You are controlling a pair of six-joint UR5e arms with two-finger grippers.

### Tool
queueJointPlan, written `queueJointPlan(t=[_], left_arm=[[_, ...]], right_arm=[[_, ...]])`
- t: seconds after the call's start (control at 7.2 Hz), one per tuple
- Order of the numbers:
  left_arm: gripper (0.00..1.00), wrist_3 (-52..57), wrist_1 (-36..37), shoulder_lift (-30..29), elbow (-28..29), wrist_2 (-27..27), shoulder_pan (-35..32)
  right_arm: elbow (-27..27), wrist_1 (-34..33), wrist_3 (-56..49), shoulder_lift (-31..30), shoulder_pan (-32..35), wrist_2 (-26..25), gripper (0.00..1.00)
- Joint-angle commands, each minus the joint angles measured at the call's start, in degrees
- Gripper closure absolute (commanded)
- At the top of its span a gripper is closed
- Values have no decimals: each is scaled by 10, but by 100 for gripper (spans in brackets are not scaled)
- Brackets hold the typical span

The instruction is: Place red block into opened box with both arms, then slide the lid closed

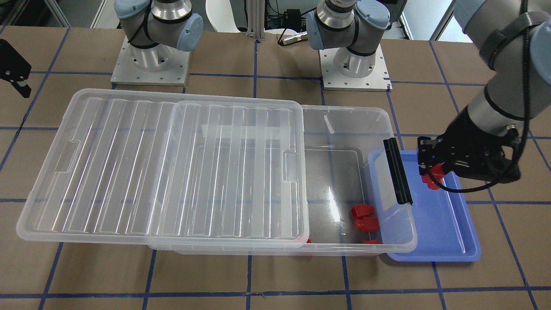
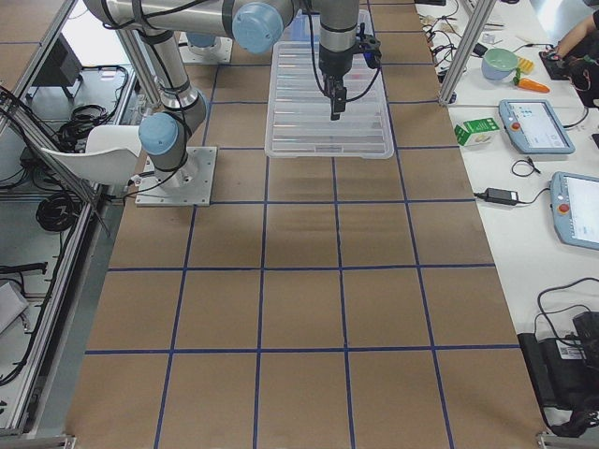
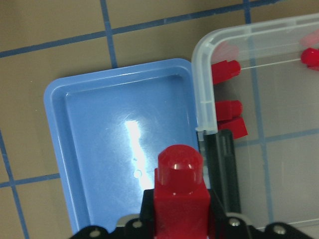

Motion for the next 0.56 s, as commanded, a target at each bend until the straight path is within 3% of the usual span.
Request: queueJointPlan(t=[0.0,0.28,0.42], left_arm=[[100,-73,19,-12,-39,-8,-51],[100,-74,30,-23,-81,-9,-57],[100,-88,76,-26,-117,-25,-62]], right_arm=[[1,-2,105,3,84,5,0],[3,-5,241,20,169,5,0],[3,-9,278,30,189,4,0]])
